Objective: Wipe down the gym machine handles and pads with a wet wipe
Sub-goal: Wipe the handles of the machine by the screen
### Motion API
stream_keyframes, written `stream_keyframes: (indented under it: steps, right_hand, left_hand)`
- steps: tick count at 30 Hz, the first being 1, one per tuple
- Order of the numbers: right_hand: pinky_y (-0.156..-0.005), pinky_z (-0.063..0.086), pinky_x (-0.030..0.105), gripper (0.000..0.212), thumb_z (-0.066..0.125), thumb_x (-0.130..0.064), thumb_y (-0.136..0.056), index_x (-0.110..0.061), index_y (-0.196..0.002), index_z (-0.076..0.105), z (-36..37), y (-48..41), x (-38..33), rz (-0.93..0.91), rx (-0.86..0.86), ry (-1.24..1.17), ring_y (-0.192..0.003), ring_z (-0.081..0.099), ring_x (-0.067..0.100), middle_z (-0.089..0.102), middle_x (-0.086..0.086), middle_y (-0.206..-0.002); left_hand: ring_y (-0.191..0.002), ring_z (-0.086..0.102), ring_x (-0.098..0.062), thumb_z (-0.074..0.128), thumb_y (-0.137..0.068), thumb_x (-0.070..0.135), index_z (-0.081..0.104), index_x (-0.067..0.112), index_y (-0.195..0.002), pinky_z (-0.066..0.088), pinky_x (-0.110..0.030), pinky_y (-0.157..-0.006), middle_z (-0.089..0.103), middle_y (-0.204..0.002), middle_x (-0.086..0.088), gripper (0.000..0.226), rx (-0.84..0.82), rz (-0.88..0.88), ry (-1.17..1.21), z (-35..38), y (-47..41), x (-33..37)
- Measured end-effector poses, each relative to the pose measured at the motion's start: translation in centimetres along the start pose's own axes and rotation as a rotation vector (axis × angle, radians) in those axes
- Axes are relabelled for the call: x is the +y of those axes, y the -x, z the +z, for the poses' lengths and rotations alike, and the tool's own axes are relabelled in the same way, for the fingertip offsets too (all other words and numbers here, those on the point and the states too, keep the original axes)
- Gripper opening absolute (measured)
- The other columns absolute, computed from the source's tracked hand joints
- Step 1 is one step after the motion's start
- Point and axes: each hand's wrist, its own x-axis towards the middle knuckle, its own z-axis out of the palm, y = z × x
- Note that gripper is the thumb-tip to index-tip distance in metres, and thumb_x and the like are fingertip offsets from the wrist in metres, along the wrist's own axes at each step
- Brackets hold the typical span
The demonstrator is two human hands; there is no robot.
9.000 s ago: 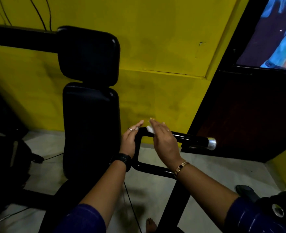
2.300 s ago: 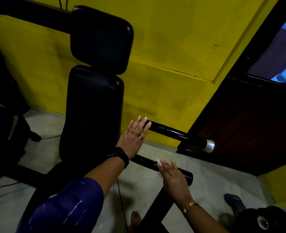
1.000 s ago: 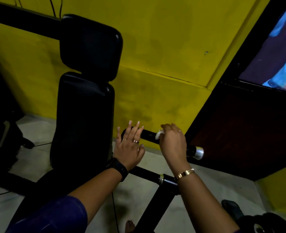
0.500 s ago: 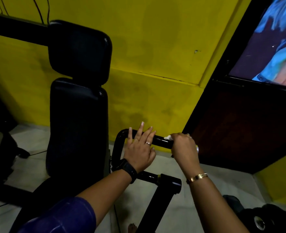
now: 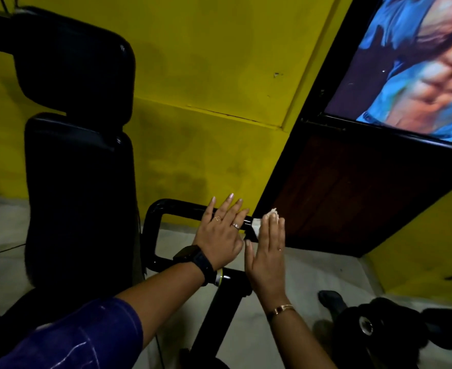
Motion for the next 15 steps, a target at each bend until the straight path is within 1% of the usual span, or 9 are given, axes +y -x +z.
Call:
stream_keyframes:
  steps: [1, 2, 4, 6, 7, 8, 11, 13, 15]
  right_hand:
    - [-0.121, 0.009, 0.033, 0.067, 0.039, -0.030, -0.098, -0.010, -0.153, 0.009, 0.3, 0.2, 0.4, -0.024, 0.010, -0.004, -0.148, 0.008, 0.030, 0.014, 0.014, -0.159]
    - [-0.120, 0.010, 0.032, 0.065, 0.038, -0.030, -0.098, -0.009, -0.153, 0.012, 0.6, 0.2, 0.7, -0.039, 0.032, -0.009, -0.147, 0.011, 0.030, 0.017, 0.015, -0.158]
    - [-0.114, 0.022, 0.030, 0.053, 0.036, -0.030, -0.098, -0.003, -0.144, 0.036, 0.6, -0.8, 0.4, 0.002, 0.085, -0.041, -0.139, 0.031, 0.030, 0.038, 0.018, -0.147]
    - [-0.095, 0.037, 0.030, 0.050, 0.029, -0.036, -0.099, -0.004, -0.121, 0.060, 0.2, -2.9, 0.0, 0.145, 0.081, -0.113, -0.113, 0.054, 0.029, 0.061, 0.014, -0.120]
    - [-0.085, 0.041, 0.032, 0.052, 0.026, -0.039, -0.099, -0.007, -0.110, 0.066, -0.2, -3.9, -0.3, 0.241, 0.046, -0.164, -0.100, 0.059, 0.028, 0.065, 0.011, -0.106]
    - [-0.077, 0.043, 0.033, 0.052, 0.027, -0.040, -0.100, -0.009, -0.104, 0.068, -0.7, -5.0, -0.4, 0.343, -0.009, -0.214, -0.092, 0.061, 0.028, 0.067, 0.010, -0.099]
    - [-0.072, 0.043, 0.033, 0.038, 0.036, -0.029, -0.102, -0.008, -0.102, 0.068, -1.7, -7.0, -0.4, 0.648, -0.135, -0.374, -0.089, 0.060, 0.029, 0.068, 0.015, -0.097]
    - [-0.069, 0.038, 0.029, 0.035, 0.035, -0.027, -0.104, -0.008, -0.108, 0.065, -1.8, -6.3, -1.0, 0.703, -0.078, -0.445, -0.092, 0.060, 0.029, 0.065, 0.011, -0.096]
    - [-0.074, 0.036, 0.022, 0.036, 0.033, -0.028, -0.105, -0.012, -0.126, 0.058, -1.4, -4.6, -2.1, 0.706, 0.054, -0.497, -0.106, 0.059, 0.024, 0.063, 0.007, -0.111]
  left_hand:
    - [-0.142, 0.037, -0.023, 0.042, -0.078, 0.035, 0.058, 0.020, -0.135, 0.009, -0.049, -0.118, 0.048, -0.148, -0.003, 0.061, 0.001, 0.012, -0.010, 0.0, 0.1, -0.2]
    - [-0.142, 0.037, -0.023, 0.047, -0.076, 0.035, 0.058, 0.020, -0.135, 0.010, -0.048, -0.118, 0.047, -0.148, -0.003, 0.062, 0.000, 0.016, -0.012, 0.0, 0.1, -0.3]
    - [-0.142, 0.037, -0.022, 0.054, -0.073, 0.033, 0.057, 0.021, -0.136, 0.013, -0.047, -0.117, 0.046, -0.149, -0.002, 0.064, -0.004, 0.019, -0.009, 0.0, 0.3, -0.4]
    - [-0.142, 0.037, -0.022, 0.058, -0.070, 0.029, 0.056, 0.021, -0.136, 0.016, -0.047, -0.116, 0.045, -0.150, -0.001, 0.067, 0.016, 0.016, 0.005, 0.4, 0.4, -0.5]
    - [-0.142, 0.037, -0.022, 0.061, -0.068, 0.027, 0.054, 0.022, -0.137, 0.017, -0.046, -0.116, 0.045, -0.150, -0.001, 0.069, 0.027, 0.018, 0.000, 0.6, 0.5, -0.6]
    - [-0.142, 0.037, -0.022, 0.064, -0.067, 0.026, 0.053, 0.022, -0.138, 0.017, -0.046, -0.115, 0.044, -0.150, -0.001, 0.072, 0.038, 0.017, -0.010, 0.7, 0.4, -0.7]
    - [-0.142, 0.037, -0.023, 0.070, -0.066, 0.026, 0.052, 0.021, -0.140, 0.016, -0.046, -0.116, 0.043, -0.151, -0.002, 0.077, 0.054, 0.018, -0.052, 0.9, 0.2, -0.8]
    - [-0.142, 0.036, -0.023, 0.071, -0.066, 0.028, 0.051, 0.021, -0.141, 0.017, -0.047, -0.116, 0.041, -0.152, -0.002, 0.078, 0.062, 0.023, -0.054, 0.9, 0.3, -0.6]
    - [-0.143, 0.036, -0.023, 0.072, -0.067, 0.028, 0.050, 0.021, -0.142, 0.017, -0.048, -0.116, 0.039, -0.154, -0.003, 0.078, 0.076, 0.029, -0.049, 1.0, 0.3, -0.5]
